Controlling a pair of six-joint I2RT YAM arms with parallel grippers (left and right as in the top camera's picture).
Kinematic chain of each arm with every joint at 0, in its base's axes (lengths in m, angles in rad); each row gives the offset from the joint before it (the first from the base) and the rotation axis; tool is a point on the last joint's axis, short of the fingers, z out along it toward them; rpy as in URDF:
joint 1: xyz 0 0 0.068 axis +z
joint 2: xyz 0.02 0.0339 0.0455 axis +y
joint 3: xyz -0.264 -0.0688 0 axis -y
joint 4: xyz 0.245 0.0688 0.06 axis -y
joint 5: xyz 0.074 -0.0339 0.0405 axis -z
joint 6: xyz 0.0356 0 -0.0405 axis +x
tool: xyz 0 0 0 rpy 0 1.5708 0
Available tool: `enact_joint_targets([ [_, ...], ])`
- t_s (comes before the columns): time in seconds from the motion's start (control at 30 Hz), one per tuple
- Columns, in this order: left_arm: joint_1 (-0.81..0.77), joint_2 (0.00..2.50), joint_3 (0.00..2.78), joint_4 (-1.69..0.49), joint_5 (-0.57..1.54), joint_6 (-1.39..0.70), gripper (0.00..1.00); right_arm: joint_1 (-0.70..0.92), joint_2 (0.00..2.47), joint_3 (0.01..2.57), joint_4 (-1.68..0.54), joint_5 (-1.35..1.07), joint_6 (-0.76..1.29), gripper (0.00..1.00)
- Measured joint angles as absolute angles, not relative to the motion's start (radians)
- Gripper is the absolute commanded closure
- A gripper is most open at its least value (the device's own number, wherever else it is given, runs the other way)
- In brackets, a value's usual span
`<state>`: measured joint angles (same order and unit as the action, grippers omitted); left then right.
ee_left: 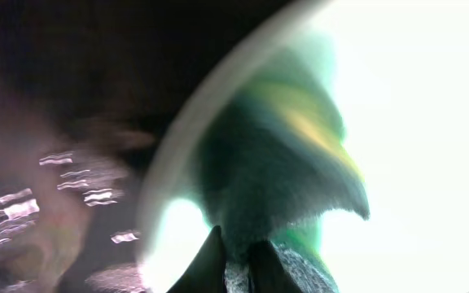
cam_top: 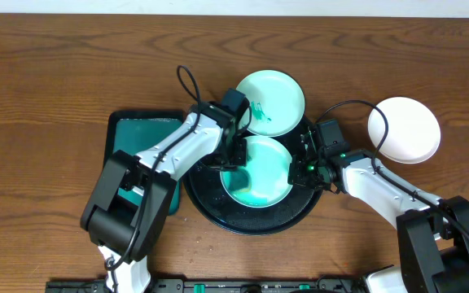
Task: Clean dirty plates on tray and stack at the side
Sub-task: 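Scrub the lower green plate with the sponge while right gripper holds it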
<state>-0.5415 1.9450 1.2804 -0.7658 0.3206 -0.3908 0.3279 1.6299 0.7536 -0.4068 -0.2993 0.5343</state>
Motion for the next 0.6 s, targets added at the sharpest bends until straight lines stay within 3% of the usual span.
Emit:
enact_joint_targets([
  [0.6,-0.65,1.993,1.219,-0.434,0.659,-0.439,0.93,0.326,1.629,0.755,-0.428,-0.296,0.535,0.99],
])
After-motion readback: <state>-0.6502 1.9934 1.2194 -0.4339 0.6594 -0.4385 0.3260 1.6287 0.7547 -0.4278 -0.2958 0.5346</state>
